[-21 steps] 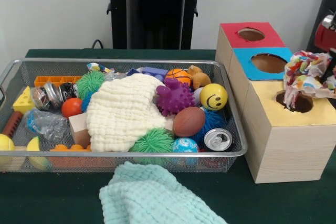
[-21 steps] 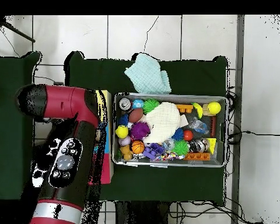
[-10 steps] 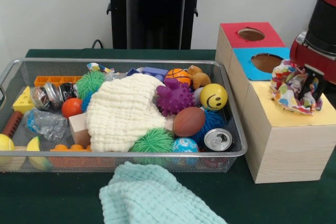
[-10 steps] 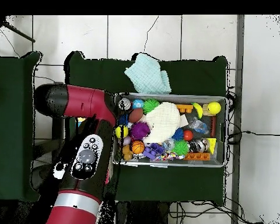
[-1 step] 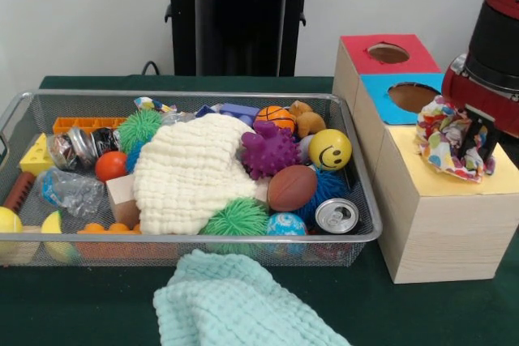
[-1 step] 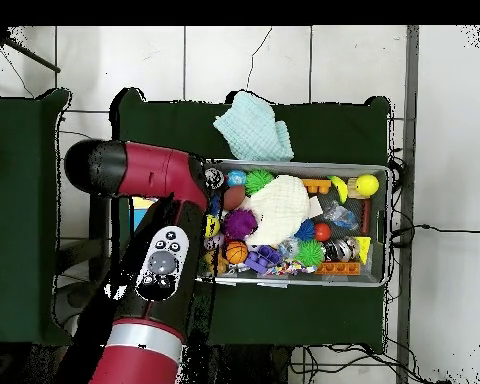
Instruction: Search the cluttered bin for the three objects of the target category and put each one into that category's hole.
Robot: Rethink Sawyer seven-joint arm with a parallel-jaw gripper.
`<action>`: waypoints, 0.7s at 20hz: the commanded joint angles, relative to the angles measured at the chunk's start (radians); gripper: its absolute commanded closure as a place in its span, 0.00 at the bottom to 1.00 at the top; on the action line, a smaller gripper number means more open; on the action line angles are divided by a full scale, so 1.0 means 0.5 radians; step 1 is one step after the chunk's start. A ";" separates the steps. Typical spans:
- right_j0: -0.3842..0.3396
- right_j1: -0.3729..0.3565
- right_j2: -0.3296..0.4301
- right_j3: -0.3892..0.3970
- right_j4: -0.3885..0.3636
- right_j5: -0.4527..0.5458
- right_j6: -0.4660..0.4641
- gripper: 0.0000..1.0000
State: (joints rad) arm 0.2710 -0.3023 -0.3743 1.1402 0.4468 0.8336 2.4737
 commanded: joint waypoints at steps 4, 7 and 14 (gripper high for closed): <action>-0.159 0.453 0.362 0.009 -0.118 -0.369 -0.012 1.00; -0.158 0.581 0.337 -0.125 -0.143 -0.353 0.003 1.00; -0.080 0.815 0.205 -0.322 -0.156 -0.536 0.211 1.00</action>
State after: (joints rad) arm 0.2484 -0.2628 -0.3727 1.0512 0.4449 0.9394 2.4737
